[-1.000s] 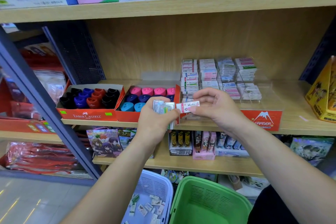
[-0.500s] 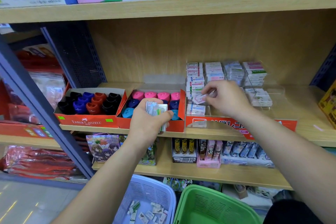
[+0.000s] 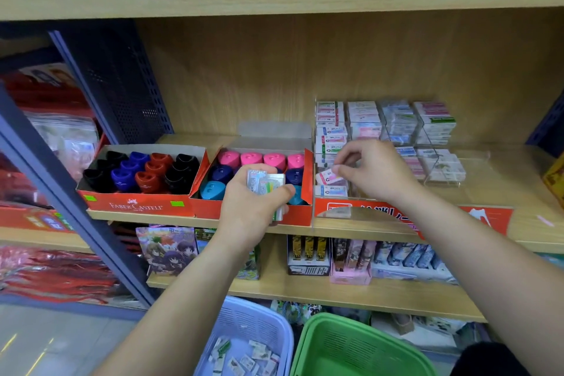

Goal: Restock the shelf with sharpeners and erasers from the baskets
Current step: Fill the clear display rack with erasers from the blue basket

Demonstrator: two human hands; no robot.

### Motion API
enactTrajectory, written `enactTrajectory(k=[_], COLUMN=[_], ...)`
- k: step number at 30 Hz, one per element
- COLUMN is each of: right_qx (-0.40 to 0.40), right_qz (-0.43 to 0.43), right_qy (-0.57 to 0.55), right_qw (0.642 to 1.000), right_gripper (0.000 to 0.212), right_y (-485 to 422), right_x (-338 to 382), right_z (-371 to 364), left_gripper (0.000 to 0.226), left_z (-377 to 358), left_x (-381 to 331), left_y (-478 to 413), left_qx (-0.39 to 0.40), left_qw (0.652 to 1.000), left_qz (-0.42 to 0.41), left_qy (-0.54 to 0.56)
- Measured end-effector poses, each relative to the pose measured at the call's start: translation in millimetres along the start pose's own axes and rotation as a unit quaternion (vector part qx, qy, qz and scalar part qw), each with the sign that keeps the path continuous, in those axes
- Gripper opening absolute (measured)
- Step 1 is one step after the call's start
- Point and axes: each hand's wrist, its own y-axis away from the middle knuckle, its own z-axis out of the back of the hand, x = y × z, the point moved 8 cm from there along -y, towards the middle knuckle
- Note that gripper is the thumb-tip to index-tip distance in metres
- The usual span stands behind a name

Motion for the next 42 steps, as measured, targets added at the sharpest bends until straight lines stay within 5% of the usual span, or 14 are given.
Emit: enactTrajectory(k=[7, 23, 28, 33, 37, 42], right_qx=[-0.007, -0.042, -0.089, 0.064, 0.093, 0.168], right_qz=[0.013, -0.016, 0.010, -0.028, -0.086, -0.042], right_qy=[0.102, 0.119, -0.020, -0.318, -0.373, -0.344], right_qw=[0.995, 0.992, 0.996, 0.945, 0.919, 0.923], right_gripper=[0.007, 0.015, 0.010, 0.012, 0.008, 0.008], right_y=[5.0, 3.4, 31.5, 57.6, 63.1, 74.2], right_x=[6.5, 2.8, 21.6, 58.8, 51.6, 52.7], right_z=[-5.0, -4.1, 13.9, -8.8, -5.9, 2.7], left_gripper=[0.028, 0.030, 0.036, 0.042, 0.049, 0.045], left_z=[4.1, 7.7, -0.7, -19.6, -33.2, -42.6], left_x=[2.2, 2.8, -5.6, -13.6, -17.1, -17.7], left_y=[2.2, 7.7, 12.6, 19.8, 31.3, 41.4], left_qx=[0.002, 0.010, 0.032, 0.076, 0.102, 0.134], left_qw=[1.000, 0.999, 0.999, 0.997, 0.994, 0.990], left_qz=[0.004, 0.012, 0.007, -0.009, -0.021, -0.023], left_qy=[0.015, 0.030, 0.025, 0.001, -0.038, -0.032])
